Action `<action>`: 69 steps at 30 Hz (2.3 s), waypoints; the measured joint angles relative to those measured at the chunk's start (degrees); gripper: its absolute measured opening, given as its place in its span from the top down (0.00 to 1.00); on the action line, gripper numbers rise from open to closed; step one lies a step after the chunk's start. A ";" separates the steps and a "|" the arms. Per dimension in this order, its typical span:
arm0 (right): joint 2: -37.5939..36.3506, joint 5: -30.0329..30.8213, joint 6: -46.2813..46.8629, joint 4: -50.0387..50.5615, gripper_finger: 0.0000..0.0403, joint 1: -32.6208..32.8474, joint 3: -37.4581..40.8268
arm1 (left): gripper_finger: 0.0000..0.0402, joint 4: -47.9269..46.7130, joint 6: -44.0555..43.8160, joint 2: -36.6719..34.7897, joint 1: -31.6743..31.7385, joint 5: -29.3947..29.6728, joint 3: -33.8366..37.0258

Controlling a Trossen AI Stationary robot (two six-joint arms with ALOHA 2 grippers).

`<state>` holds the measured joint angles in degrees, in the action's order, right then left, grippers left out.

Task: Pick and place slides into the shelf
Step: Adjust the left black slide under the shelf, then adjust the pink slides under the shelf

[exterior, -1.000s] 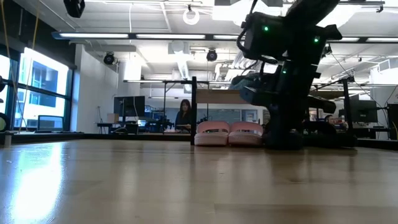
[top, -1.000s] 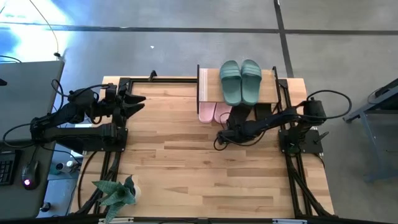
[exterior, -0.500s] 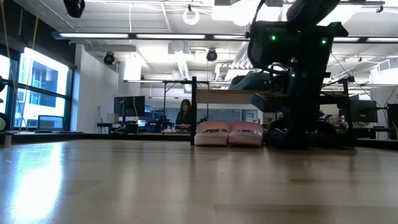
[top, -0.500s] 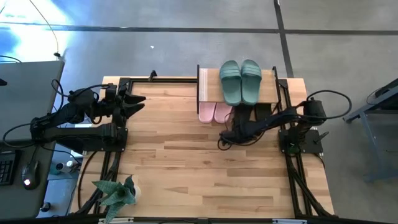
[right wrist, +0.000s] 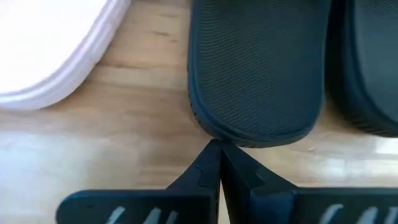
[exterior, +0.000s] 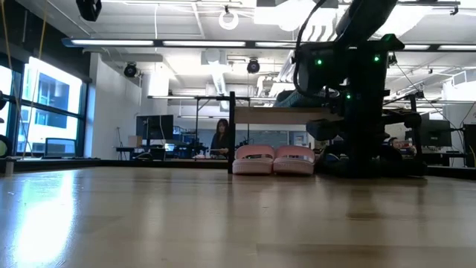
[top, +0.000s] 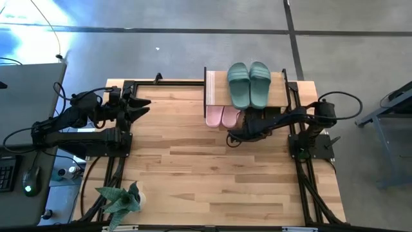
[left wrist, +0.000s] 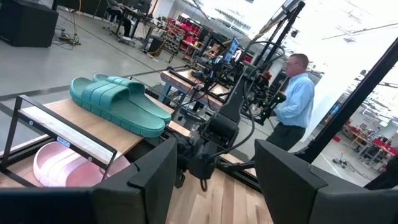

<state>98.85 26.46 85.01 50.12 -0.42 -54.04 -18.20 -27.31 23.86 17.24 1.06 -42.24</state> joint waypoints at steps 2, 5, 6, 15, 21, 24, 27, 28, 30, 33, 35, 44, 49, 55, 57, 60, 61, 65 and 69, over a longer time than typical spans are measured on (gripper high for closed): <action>0.00 -0.03 -0.09 0.60 1.00 -0.91 0.00 | 0.51 0.00 -0.01 0.00 0.01 0.00 0.00; 0.00 -0.05 -1.08 0.81 1.00 -2.29 0.00 | 0.51 0.00 0.00 0.00 0.02 0.00 0.00; 0.00 0.05 -1.34 0.81 1.00 -2.76 0.00 | 0.51 0.00 -0.01 0.00 0.01 -0.01 0.01; 0.00 -0.46 -2.97 1.01 1.00 -4.05 0.00 | 0.51 0.00 -0.02 0.00 0.02 0.00 0.00; 0.00 -0.49 -2.94 1.05 1.00 -2.88 0.00 | 0.51 0.00 0.00 0.00 0.00 -0.01 0.00; 0.00 -0.47 -1.70 2.14 1.00 -1.23 -0.44 | 0.51 0.00 -0.02 0.00 0.01 0.00 0.00; 0.00 0.04 0.23 4.00 1.00 0.15 -1.05 | 0.51 0.00 0.00 0.00 0.02 -0.02 0.00; 0.00 0.13 0.49 4.62 1.00 0.43 -1.20 | 0.51 0.00 -0.02 0.00 0.02 -0.02 0.00; 0.00 0.13 0.57 5.29 1.00 0.93 -1.44 | 0.51 0.00 -0.02 0.00 0.02 0.00 0.00; 0.00 -0.15 0.84 5.25 1.00 1.87 -1.59 | 0.51 0.00 0.00 0.00 0.02 0.00 0.00; 0.00 -0.57 0.96 5.60 1.00 2.78 -2.31 | 0.51 0.00 0.00 0.00 0.00 0.00 0.00; -2.96 -3.98 -8.78 9.34 1.00 10.08 -11.26 | 0.51 0.00 0.00 0.00 0.01 0.00 0.00; -8.39 -1.13 -10.49 13.30 1.00 13.52 -15.09 | 0.51 0.00 -0.01 0.00 0.02 -0.02 0.01; -17.18 3.02 -7.69 13.63 1.00 15.79 -14.91 | 0.51 0.00 0.00 0.00 0.00 0.00 0.00; -20.08 3.45 -7.76 11.21 1.00 16.09 -13.80 | 0.51 0.00 -0.01 0.00 0.02 -0.01 0.00; -24.10 1.66 -10.37 1.63 1.00 16.27 -9.45 | 0.51 0.00 -0.01 0.00 0.02 -0.02 0.01; -25.22 0.97 -11.43 -4.13 1.00 16.26 -6.83 | 0.51 0.00 0.00 0.00 0.01 -0.02 0.00; -26.76 -3.55 -13.36 -30.13 1.00 16.08 6.89 | 0.51 0.00 -0.02 0.00 0.02 0.00 0.00; -24.51 6.82 -16.67 -42.87 1.00 15.83 14.27 | 0.51 0.00 0.00 0.00 0.02 -0.01 0.00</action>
<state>74.33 33.28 68.35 7.26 15.40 -39.77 -18.20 -27.31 23.86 17.26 1.05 -42.24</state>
